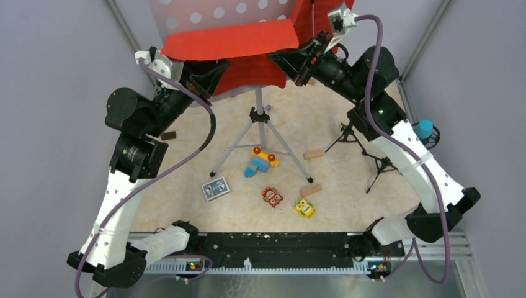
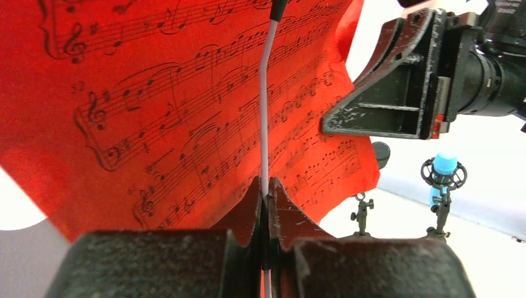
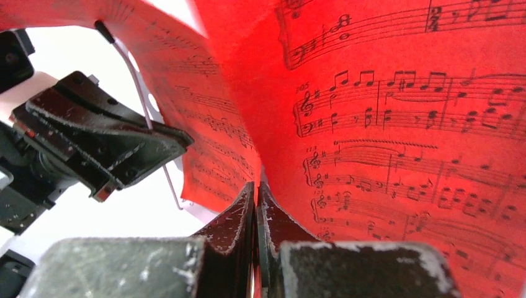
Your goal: Pack up the instrument practice props
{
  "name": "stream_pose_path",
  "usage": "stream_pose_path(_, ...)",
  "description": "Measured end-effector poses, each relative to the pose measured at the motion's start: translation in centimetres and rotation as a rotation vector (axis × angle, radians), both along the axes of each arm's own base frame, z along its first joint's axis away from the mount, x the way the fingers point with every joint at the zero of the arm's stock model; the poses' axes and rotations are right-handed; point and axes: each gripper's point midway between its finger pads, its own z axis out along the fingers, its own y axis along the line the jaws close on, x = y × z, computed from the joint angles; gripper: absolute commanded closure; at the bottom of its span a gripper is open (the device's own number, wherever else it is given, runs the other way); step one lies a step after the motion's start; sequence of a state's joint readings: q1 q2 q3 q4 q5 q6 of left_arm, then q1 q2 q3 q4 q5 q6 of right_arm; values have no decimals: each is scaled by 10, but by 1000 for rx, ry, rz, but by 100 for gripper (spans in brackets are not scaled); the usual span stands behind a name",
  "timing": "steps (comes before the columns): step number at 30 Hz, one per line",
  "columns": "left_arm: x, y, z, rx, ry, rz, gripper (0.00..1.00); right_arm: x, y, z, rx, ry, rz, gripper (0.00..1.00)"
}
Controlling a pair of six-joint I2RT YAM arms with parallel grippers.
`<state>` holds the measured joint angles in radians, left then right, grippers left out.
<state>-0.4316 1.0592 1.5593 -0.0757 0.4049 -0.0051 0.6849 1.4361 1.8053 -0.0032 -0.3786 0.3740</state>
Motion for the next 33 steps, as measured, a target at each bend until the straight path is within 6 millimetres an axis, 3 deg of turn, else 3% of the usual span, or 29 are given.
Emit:
stream_pose_path(5,-1,0,0,2,-3,-4,100,-15,-15,0,-3,-49,-18,99)
stream_pose_path(12,-1,0,0,1,-2,-4,100,-27,-31,17,15,-122,-54,99)
stream_pose_path(19,-1,0,0,1,-2,-4,100,-40,-56,10,15,-139,-125,99)
stream_pose_path(28,0,-1,0,1,-2,-3,100,-73,-113,-18,24,-84,-249,100)
stream_pose_path(33,0,0,0,0,-3,-2,100,-97,-143,-63,39,30,-285,100)
